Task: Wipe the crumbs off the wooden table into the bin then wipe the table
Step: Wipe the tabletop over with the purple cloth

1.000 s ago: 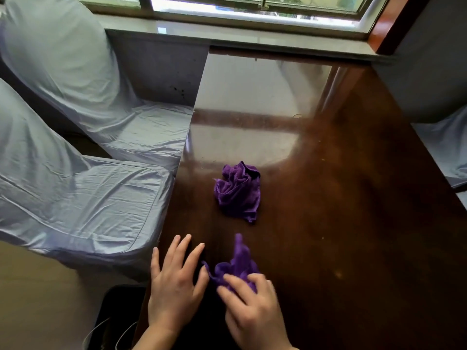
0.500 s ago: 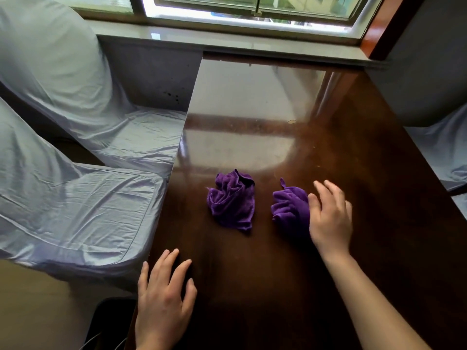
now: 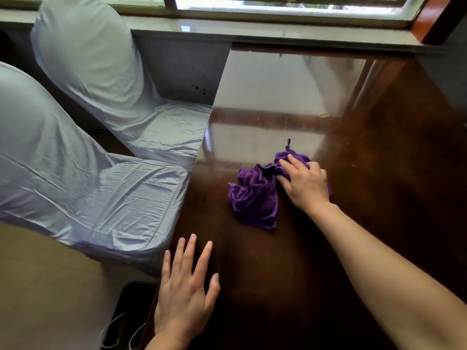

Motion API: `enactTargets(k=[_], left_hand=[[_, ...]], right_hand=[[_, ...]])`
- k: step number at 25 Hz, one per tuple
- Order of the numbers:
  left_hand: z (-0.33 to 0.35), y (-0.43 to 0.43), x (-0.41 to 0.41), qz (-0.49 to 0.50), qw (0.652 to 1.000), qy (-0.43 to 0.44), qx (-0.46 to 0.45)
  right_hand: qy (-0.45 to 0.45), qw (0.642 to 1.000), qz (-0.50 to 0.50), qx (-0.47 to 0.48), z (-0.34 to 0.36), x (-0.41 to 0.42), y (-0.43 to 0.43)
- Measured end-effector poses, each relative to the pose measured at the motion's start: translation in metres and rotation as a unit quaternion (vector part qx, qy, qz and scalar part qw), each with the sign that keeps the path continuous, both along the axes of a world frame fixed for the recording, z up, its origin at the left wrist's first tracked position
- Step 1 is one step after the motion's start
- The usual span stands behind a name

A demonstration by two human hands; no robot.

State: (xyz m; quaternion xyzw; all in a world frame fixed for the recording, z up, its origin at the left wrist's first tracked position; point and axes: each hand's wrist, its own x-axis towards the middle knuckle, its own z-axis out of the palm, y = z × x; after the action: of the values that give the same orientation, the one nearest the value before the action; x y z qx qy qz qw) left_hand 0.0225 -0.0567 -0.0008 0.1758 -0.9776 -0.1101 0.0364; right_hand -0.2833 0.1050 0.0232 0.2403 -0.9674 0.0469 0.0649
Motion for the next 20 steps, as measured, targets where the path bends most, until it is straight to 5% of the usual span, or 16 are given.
enactTargets(k=[4, 7, 12, 14, 17, 20], left_hand=[[0.000, -0.001, 0.000, 0.003, 1.000, -0.016, 0.007], [0.000, -0.002, 0.000, -0.003, 1.000, 0.001, 0.023], [0.001, -0.003, -0.002, 0.000, 0.999, 0.035, 0.014], [0.001, -0.004, -0.002, 0.000, 0.999, 0.046, 0.005], [-0.001, -0.003, -0.001, -0.001, 0.998, 0.067, -0.006], [-0.003, -0.003, -0.002, 0.001, 0.997, 0.080, -0.020]], right_hand=[[0.057, 0.998, 0.009, -0.027, 0.000, 0.078, 0.040], [-0.030, 0.994, 0.046, -0.089, -0.001, 0.157, 0.060], [-0.076, 0.943, 0.103, -0.306, 0.040, 0.176, -0.048], [-0.092, 0.955, 0.139, -0.245, 0.044, 0.164, -0.107], [-0.068, 0.986, 0.148, -0.029, 0.022, 0.133, -0.117], [0.013, 0.996, 0.033, -0.076, 0.006, 0.097, -0.067]])
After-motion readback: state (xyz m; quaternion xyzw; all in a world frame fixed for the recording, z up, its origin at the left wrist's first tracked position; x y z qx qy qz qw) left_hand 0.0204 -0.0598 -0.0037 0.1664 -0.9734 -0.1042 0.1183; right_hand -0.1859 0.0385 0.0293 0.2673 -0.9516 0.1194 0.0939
